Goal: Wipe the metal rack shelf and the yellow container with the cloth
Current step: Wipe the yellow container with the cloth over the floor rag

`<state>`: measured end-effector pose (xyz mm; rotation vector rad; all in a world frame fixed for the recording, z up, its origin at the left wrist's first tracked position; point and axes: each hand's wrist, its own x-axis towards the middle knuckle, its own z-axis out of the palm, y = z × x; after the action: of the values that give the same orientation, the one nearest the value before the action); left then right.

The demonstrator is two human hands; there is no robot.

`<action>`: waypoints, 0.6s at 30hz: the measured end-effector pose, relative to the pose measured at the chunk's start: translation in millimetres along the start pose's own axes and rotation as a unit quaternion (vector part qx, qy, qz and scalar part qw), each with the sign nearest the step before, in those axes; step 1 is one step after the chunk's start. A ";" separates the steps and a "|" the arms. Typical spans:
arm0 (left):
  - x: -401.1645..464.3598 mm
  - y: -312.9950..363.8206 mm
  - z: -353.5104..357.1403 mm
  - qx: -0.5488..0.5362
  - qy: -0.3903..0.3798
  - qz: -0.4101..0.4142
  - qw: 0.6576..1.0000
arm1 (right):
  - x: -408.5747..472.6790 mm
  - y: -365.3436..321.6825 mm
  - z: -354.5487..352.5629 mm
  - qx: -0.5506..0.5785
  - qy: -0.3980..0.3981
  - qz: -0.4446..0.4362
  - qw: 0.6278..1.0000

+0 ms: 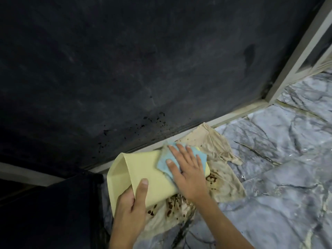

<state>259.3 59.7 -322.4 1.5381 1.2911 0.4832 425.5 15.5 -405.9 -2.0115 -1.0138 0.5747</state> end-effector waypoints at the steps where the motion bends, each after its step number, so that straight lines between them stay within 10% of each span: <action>1: 0.8 -0.7 -0.9 -0.004 0.005 -0.004 1.000 | 5.5 16.5 -4.9 -0.006 -0.001 0.033 0.999; 7: 5.7 -0.1 -2.2 0.004 0.006 -0.008 1.000 | 30.0 26.0 -2.4 -0.023 -0.007 0.135 0.991; 18: -3.8 5.5 -1.2 0.039 -0.024 0.023 0.999 | 8.0 -38.1 8.0 -0.010 -0.010 -0.087 0.996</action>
<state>259.6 57.3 -316.0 1.6379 1.2538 0.4268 407.3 39.5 -379.9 -1.9144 -1.1965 0.4945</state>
